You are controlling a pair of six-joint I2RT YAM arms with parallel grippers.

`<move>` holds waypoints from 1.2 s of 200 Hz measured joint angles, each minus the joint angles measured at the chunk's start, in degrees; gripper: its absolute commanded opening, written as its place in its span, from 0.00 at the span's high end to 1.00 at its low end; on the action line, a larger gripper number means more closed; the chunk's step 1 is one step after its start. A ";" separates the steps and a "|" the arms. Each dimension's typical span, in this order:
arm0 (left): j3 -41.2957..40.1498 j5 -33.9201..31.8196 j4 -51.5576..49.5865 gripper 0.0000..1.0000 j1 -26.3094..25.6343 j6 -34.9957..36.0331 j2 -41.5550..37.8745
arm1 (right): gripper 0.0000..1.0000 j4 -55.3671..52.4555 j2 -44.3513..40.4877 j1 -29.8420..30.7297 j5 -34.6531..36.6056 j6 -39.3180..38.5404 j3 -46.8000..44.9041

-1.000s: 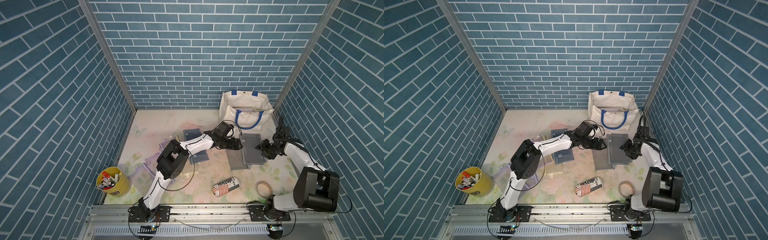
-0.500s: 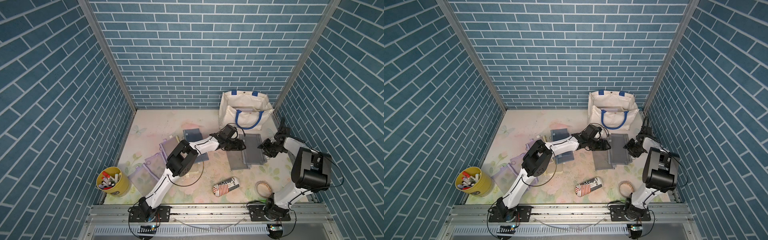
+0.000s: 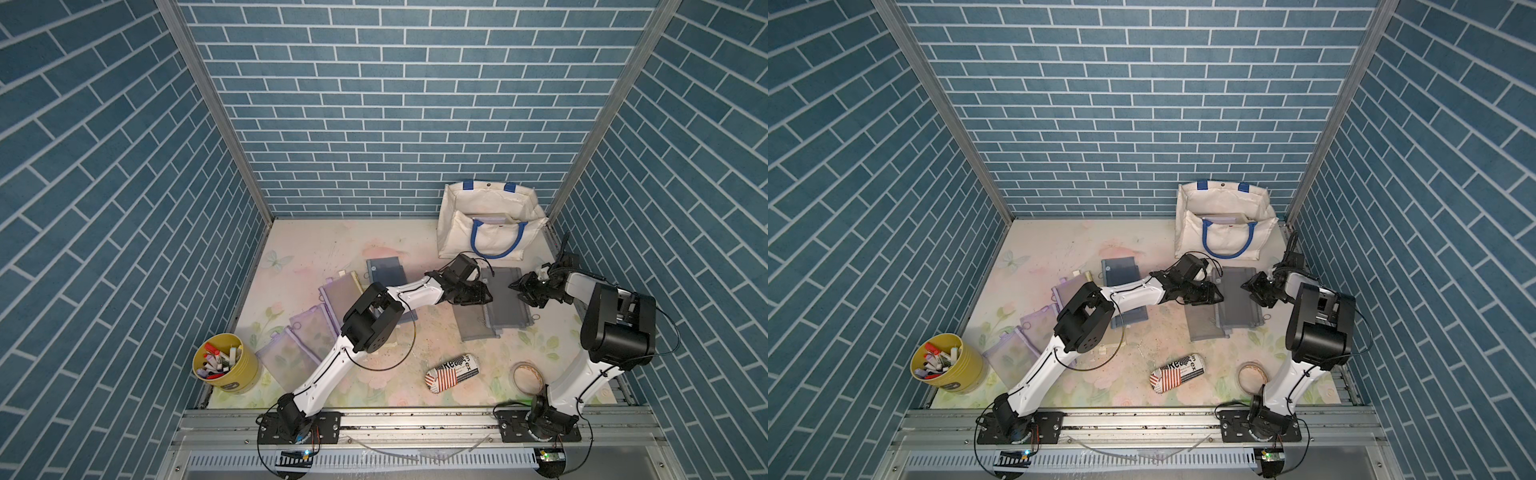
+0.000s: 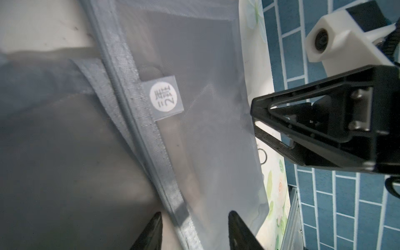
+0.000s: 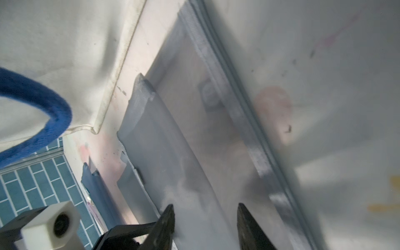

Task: Put the pencil pouch into the canvas bag
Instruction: Pick up the pencil pouch.

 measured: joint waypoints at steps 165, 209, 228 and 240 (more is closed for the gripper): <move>-13.97 -0.20 6.54 0.52 0.20 1.40 -7.87 | 1.00 -0.44 -12.59 1.05 -7.48 0.28 -8.57; -26.47 -2.29 7.61 0.17 1.29 5.51 -22.51 | 1.00 -3.43 -32.72 3.76 -4.68 6.88 -11.08; -29.11 -3.85 6.47 0.02 1.62 9.01 -28.50 | 1.00 -6.05 -41.05 6.38 -0.52 11.34 -10.54; -29.81 -5.07 5.44 0.01 1.75 11.34 -31.58 | 1.00 -9.31 -44.78 8.07 3.34 14.75 -8.98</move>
